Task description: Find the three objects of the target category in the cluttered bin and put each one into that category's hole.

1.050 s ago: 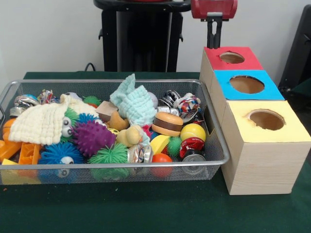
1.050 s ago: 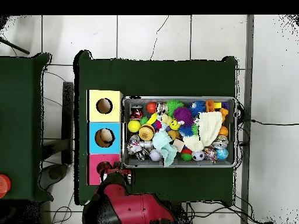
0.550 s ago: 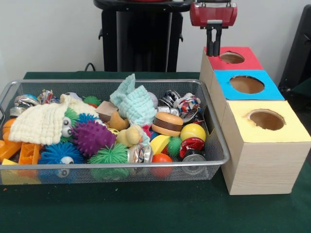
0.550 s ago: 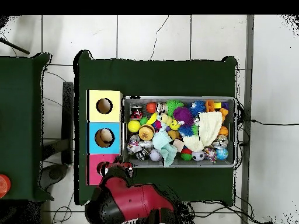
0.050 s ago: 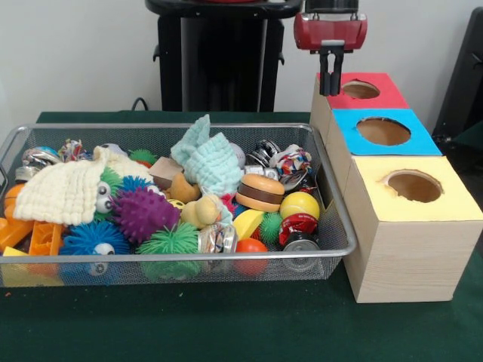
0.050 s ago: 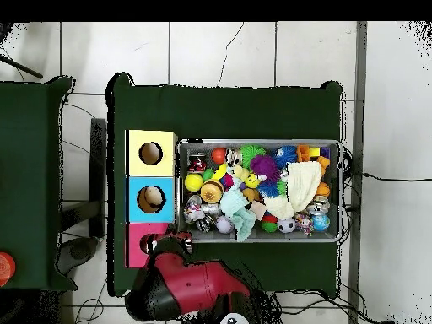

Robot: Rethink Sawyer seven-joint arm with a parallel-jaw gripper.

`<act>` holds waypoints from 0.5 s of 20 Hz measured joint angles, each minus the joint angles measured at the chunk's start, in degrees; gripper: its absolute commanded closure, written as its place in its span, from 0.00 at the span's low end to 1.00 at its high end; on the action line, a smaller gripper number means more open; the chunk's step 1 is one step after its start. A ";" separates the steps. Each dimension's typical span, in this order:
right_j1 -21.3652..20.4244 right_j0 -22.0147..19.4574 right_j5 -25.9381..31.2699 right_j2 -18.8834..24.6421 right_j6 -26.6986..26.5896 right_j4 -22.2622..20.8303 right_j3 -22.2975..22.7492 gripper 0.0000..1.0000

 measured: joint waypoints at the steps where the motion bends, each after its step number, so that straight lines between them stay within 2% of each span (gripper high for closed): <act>1: 0.15 0.08 0.00 -0.05 0.00 0.00 -0.01 1.00; 10: 1.43 0.26 0.00 -0.09 0.00 -1.49 -0.02 1.00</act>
